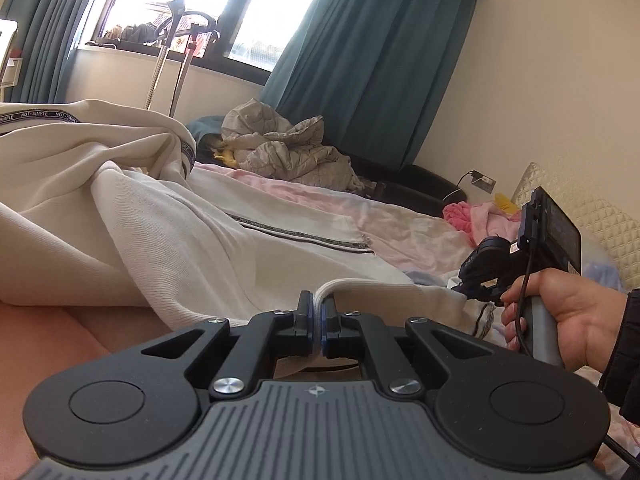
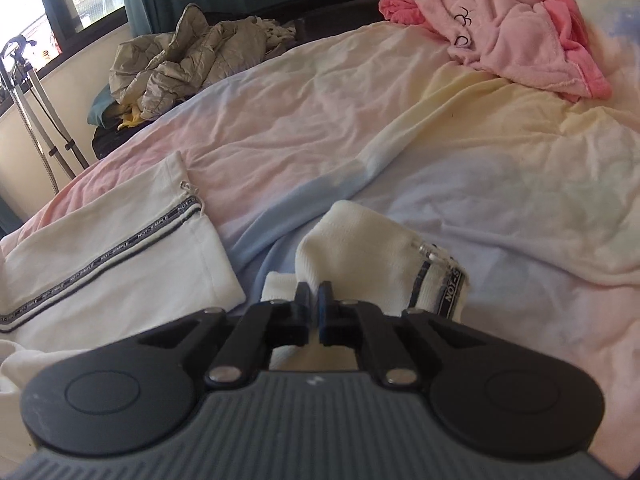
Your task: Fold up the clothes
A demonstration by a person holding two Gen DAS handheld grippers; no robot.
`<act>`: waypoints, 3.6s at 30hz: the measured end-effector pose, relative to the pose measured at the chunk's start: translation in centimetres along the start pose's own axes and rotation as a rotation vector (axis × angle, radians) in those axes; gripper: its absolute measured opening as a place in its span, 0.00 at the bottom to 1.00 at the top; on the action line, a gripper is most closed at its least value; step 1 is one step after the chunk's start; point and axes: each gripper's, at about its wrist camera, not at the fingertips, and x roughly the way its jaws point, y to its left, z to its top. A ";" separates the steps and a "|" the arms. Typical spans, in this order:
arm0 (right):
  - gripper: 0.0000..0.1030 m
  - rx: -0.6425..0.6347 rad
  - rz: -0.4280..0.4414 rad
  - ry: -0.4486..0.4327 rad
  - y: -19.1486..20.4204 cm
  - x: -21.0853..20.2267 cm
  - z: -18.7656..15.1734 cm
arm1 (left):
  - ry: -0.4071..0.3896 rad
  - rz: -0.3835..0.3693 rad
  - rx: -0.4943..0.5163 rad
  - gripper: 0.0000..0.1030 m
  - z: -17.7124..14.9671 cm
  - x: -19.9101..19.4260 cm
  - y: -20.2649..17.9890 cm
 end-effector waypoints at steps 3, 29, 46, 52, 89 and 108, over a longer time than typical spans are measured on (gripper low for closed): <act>0.03 -0.074 0.050 -0.164 1.1 -4.1 2.4 | 0.002 -0.017 -0.056 0.05 0.3 0.1 0.9; 0.08 0.580 0.199 0.163 -17.1 -1.9 -3.1 | -0.038 0.019 -0.289 0.76 2.3 -4.9 2.8; 0.08 0.676 0.251 0.219 -18.7 1.0 -2.6 | -0.314 0.433 -1.276 0.70 1.3 -15.3 22.3; 0.08 0.685 0.270 0.224 -19.0 1.8 -2.7 | -0.299 0.482 -1.201 0.58 2.8 -12.5 24.4; 0.44 0.849 0.270 0.145 -25.1 -1.2 -2.5 | -0.226 0.578 -1.118 0.27 6.0 -27.9 27.3; 0.08 0.541 0.386 -0.323 -18.2 -6.9 2.1 | -0.193 0.685 -1.078 0.28 5.7 -26.5 26.2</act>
